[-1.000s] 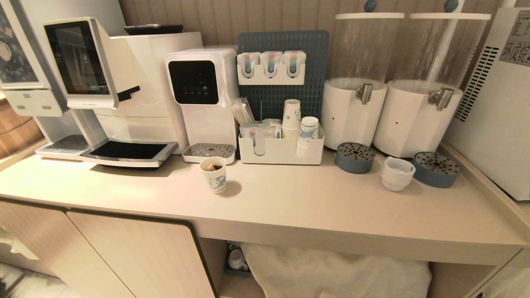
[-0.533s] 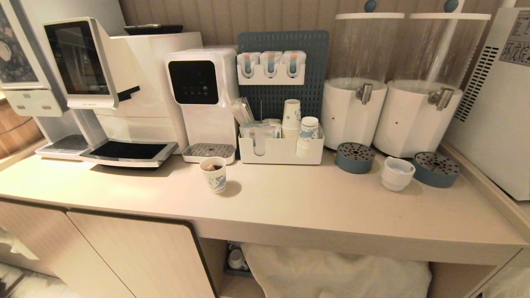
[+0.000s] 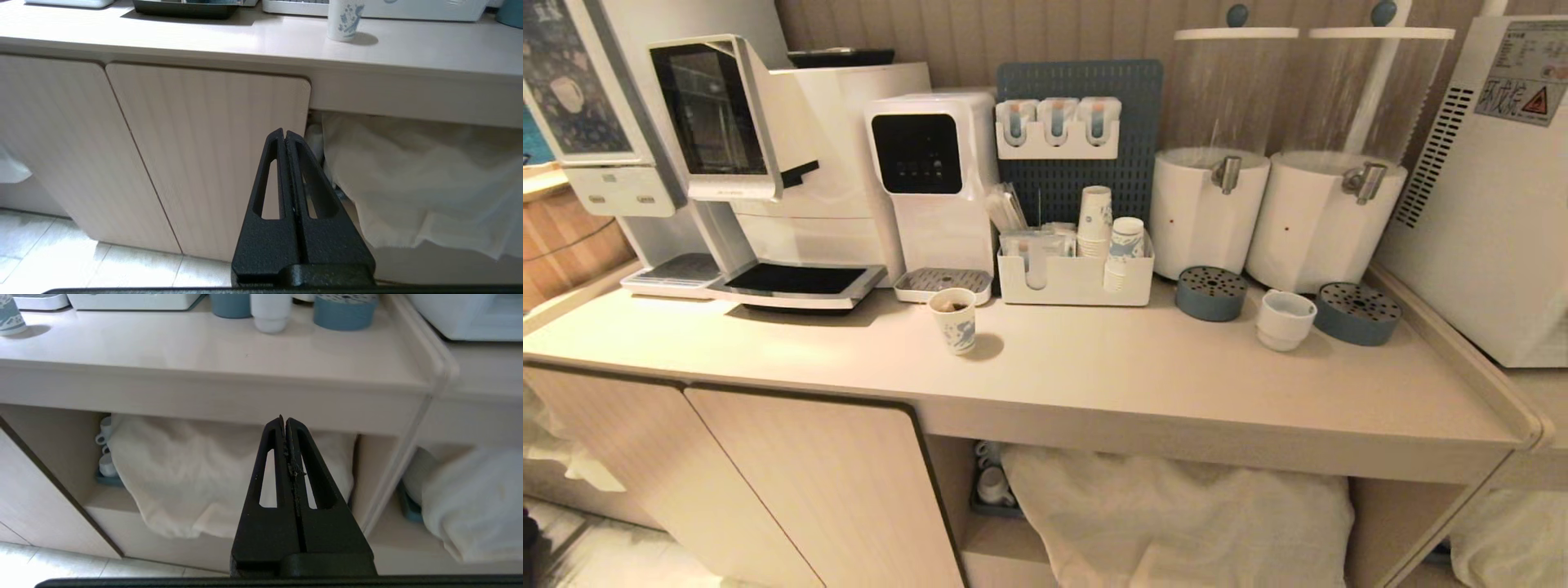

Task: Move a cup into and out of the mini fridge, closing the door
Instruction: Close the freezer door

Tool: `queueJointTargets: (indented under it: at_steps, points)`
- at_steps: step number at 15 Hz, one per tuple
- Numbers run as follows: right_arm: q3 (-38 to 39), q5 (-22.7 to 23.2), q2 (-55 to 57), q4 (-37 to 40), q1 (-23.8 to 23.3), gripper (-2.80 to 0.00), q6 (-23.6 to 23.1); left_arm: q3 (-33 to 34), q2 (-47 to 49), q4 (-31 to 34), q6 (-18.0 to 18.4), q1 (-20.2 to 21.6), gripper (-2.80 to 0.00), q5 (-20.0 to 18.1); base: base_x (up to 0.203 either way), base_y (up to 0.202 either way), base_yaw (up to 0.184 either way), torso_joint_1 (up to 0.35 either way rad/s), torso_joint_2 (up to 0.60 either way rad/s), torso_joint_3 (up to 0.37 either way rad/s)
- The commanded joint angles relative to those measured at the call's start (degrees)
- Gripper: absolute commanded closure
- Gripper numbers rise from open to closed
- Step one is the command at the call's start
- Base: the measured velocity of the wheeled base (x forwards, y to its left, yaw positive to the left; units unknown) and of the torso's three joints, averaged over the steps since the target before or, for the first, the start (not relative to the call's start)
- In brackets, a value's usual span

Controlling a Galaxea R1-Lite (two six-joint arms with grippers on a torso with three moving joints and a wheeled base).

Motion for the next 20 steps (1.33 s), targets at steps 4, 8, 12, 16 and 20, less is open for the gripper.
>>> queueJointTargets:
  at_steps: [4,8,12,16,20]
  points:
    - [0.00,0.01,0.17,0.04,0.04,0.00,-0.03,0.04,-0.01,-0.10,-0.03,0.02,0.00,-0.01,-0.189,0.000,0.003,0.001,0.00,0.002]
    - [0.06,0.01,0.17,0.04,0.04,0.00,-0.03,0.02,0.00,0.07,0.14,0.02,0.00,-0.01,-0.132,0.000,0.001,0.002,0.00,-0.002]
    - [0.00,0.01,0.26,0.04,0.04,0.00,-0.03,0.02,-0.01,0.07,0.14,0.02,0.00,-0.01,-0.002,-0.049,0.000,0.001,0.00,0.002]
    - [0.00,0.01,0.35,0.04,0.04,0.00,-0.03,0.02,0.00,0.05,0.14,0.02,0.00,-0.01,0.000,-0.190,-0.007,0.001,0.00,-0.001]
    - [0.00,0.01,0.35,0.04,0.04,0.00,-0.03,0.02,-0.01,0.07,0.14,0.02,0.00,-0.01,0.000,-0.192,-0.006,0.002,0.00,0.002]
